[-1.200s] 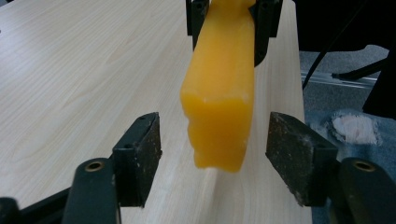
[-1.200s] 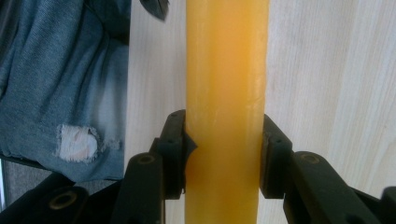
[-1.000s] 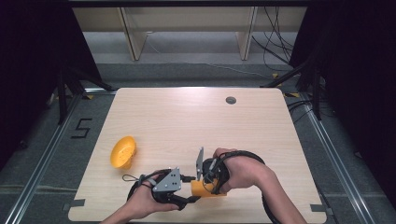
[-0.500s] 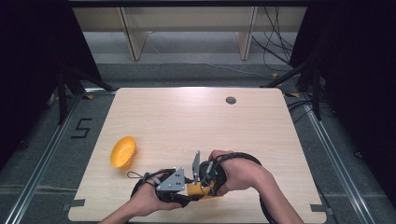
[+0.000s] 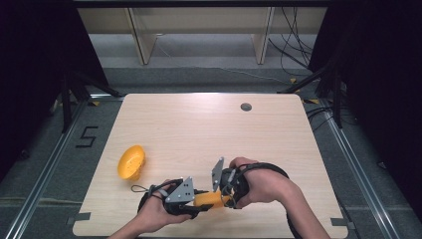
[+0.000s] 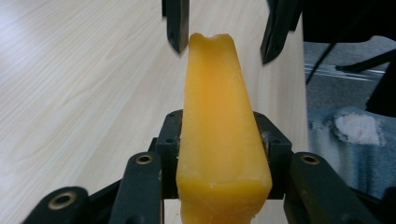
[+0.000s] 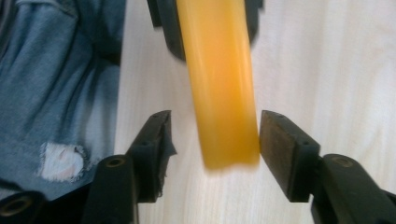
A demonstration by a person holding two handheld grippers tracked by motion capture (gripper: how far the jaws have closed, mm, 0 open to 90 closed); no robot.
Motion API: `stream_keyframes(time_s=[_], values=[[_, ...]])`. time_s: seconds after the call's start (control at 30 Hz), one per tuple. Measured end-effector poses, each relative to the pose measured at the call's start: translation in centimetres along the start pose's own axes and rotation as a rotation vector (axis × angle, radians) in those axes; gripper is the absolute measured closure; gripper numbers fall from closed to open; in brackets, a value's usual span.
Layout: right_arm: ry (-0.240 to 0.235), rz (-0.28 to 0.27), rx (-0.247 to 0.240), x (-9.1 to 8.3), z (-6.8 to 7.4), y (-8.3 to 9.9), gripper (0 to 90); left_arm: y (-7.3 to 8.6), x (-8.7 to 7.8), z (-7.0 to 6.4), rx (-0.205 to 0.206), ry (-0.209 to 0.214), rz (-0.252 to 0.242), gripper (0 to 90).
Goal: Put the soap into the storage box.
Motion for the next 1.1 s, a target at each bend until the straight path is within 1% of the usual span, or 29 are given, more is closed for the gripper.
stream_keyframes(time_s=[0.03,0.07,0.1,0.13,0.17,0.2,0.23,0.27,0.3,0.33,0.37,0.4,0.43,0.47,0.5,0.53,0.57,0.6,0.63,0.67,0.7,0.73,0.8,0.87,0.97,1.0,1.03,1.07,1.1], values=[[0.011,-0.033,0.018,-0.2,-0.1,0.5,41.6,0.1,-0.3,0.1,-0.008,-0.021,0.003,60.6],[0.027,-0.069,0.049,-0.5,-0.1,0.9,41.3,0.2,-0.5,0.3,-0.007,-0.032,0.011,60.6],[0.058,-0.104,0.096,-0.8,-0.1,1.5,41.2,0.4,-0.6,0.3,-0.044,-0.047,0.003,60.6],[0.083,-0.162,0.118,-1.1,-0.4,2.0,40.8,0.4,-0.8,0.4,-0.062,-0.049,0.016,60.6],[0.081,-0.218,0.139,-1.4,-0.6,2.5,39.9,0.4,-0.8,0.5,-0.077,-0.071,0.016,60.6],[0.119,-0.247,0.192,-1.6,-0.7,3.2,39.1,0.3,-0.8,0.6,-0.081,-0.095,0.021,60.6],[0.146,-0.276,0.253,-1.7,-0.7,4.0,38.5,0.2,-0.7,0.6,-0.101,-0.124,0.003,60.6],[0.168,-0.293,0.282,-1.7,-0.9,4.8,38.7,0.1,-0.8,0.7,-0.118,-0.151,-0.01,60.6],[0.189,-0.303,0.327,-1.6,-0.9,5.6,39.2,0.0,-0.9,0.9,-0.146,-0.162,-0.021,60.6],[0.198,-0.31,0.361,-1.5,-0.9,6.5,39.3,-0.1,-1.1,1.0,-0.167,-0.179,-0.036,60.6],[0.212,-0.316,0.407,-1.4,-0.9,7.3,39.5,-0.2,-1.1,1.1,-0.195,-0.197,-0.052,60.6],[0.242,-0.332,0.45,-1.1,-0.8,8.0,40.0,-0.2,-1.2,1.3,-0.209,-0.219,-0.056,60.6],[0.244,-0.357,0.491,-1.0,-0.7,8.8,41.0,-0.1,-1.2,1.4,-0.229,-0.241,-0.065,60.6],[0.26,-0.388,0.531,-0.7,-0.7,9.6,41.3,-0.2,-1.2,1.4,-0.225,-0.27,-0.053,60.6],[0.276,-0.411,0.574,-0.5,-0.5,10.2,42.8,-0.4,-1.2,1.4,-0.195,-0.297,-0.043,60.6],[0.294,-0.438,0.604,0.0,-0.3,10.8,45.4,-0.6,-1.3,1.3,-0.219,-0.329,-0.046,60.6],[0.287,-0.441,0.662,0.2,0.0,11.3,46.7,-0.7,-1.4,1.4,-0.224,-0.343,-0.064,60.6],[0.297,-0.453,0.707,0.5,0.3,11.8,47.9,-0.8,-1.4,1.3,-0.256,-0.363,-0.091,60.6],[0.311,-0.477,0.751,0.9,0.5,12.2,49.0,-0.9,-1.5,1.1,-0.276,-0.389,-0.115,60.6],[0.336,-0.494,0.769,1.2,0.7,12.7,50.2,-1.0,-1.5,0.6,-0.28,-0.429,-0.129,60.6],[0.348,-0.505,0.796,1.4,1.0,13.1,50.6,-0.9,-1.5,0.4,-0.269,-0.46,-0.143,60.6],[0.344,-0.519,0.838,1.5,1.3,13.4,50.6,-0.7,-1.6,0.1,-0.283,-0.484,-0.17,60.6],[0.362,-0.545,0.874,1.8,1.8,13.9,50.8,-0.1,-1.9,-0.3,-0.334,-0.512,-0.219,60.6],[0.382,-0.548,0.883,1.8,2.3,14.4,50.7,0.6,-2.4,-0.8,-0.361,-0.552,-0.248,60.6],[0.412,-0.589,0.924,1.8,3.0,15.0,51.0,1.5,-3.5,-1.2,-0.39,-0.599,-0.281,60.6],[0.409,-0.592,0.932,1.8,3.2,15.1,51.0,1.8,-4.0,-1.3,-0.398,-0.623,-0.289,60.6],[0.424,-0.596,0.934,2.0,3.3,15.2,51.0,2.1,-4.5,-1.3,-0.407,-0.645,-0.297,60.6],[0.417,-0.609,0.942,2.1,3.4,15.2,51.0,2.3,-4.9,-1.3,-0.415,-0.672,-0.306,60.6],[0.427,-0.607,0.982,2.1,3.8,15.1,51.1,2.5,-5.4,-1.3,-0.424,-0.698,-0.311,60.6]])
Point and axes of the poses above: each handheld gripper's, and its own axes: x roughly forward along the jaws, y roughly out of its underside, z roughly to its left, the point moved 1 cm from there along x, roughly forward along the jaws, and after that the axes turned 3 degrees about z, right-handed, at the moved point
